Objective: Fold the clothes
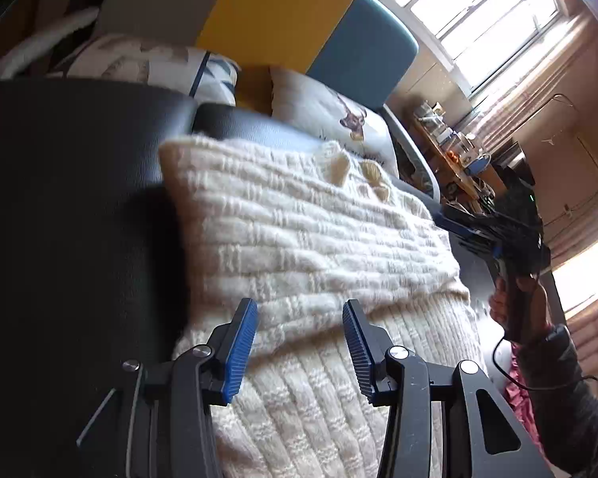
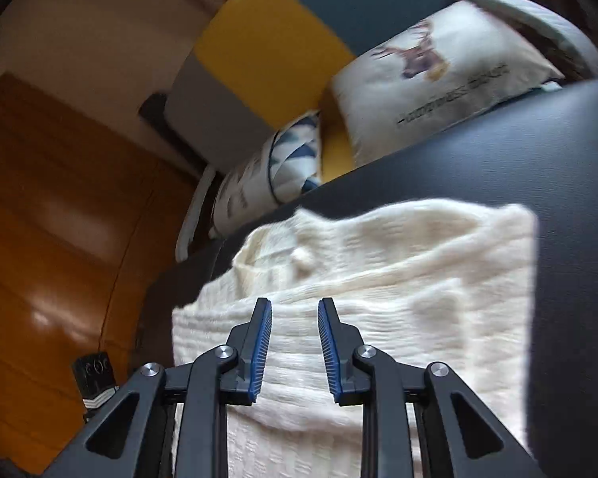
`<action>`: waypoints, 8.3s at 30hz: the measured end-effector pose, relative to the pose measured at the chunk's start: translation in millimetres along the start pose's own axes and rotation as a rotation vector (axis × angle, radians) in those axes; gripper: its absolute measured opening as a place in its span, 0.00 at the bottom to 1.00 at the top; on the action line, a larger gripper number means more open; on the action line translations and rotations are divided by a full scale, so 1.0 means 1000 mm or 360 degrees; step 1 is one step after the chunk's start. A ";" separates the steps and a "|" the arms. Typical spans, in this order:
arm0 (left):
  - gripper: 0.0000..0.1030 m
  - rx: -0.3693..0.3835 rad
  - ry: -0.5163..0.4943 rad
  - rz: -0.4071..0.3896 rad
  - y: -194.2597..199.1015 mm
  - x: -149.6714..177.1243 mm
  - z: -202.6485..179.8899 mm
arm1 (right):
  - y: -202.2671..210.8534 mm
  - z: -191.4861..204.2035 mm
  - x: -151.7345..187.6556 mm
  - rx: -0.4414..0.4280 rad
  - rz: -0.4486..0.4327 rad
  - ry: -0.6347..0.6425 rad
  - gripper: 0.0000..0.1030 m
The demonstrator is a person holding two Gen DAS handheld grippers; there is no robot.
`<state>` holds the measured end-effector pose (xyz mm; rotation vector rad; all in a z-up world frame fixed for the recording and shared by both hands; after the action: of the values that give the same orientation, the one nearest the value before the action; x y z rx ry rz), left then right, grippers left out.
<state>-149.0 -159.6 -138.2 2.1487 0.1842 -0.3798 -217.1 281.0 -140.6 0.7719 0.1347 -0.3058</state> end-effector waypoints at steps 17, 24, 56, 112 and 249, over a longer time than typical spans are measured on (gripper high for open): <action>0.52 -0.0204 0.0069 -0.0058 -0.044 -0.043 -0.001 | -0.016 -0.044 0.016 0.0242 0.0054 -0.0009 0.28; 0.55 -0.0342 -0.0116 -0.0033 -0.057 -0.045 -0.014 | -0.027 -0.002 0.035 0.1154 0.0165 0.0681 0.15; 0.70 -0.0468 -0.0090 -0.0128 -0.042 -0.025 -0.016 | -0.007 0.013 0.097 0.0773 -0.0037 0.0399 0.25; 0.10 0.0007 0.0335 0.0045 0.002 0.234 -0.048 | 0.073 -0.043 0.293 -0.0022 0.0321 0.0119 0.14; 0.38 -0.0379 -0.0329 0.0433 -0.111 -0.010 -0.102 | -0.058 0.028 0.087 0.1053 0.0346 0.0554 0.61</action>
<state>-167.9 -12.0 -166.5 1.8551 -0.1717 -0.3964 -153.3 202.8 -179.2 1.4834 0.2813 0.0040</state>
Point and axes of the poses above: each gripper's, at about its wrist camera, not at the fingertips, and y roughly against the way its jaws point, z to its left, x to its underside, the point moved 4 cm from there along -y, roughly the way its jaws point, and after that the axes turned 12 degrees about z, right-handed, at the moved point
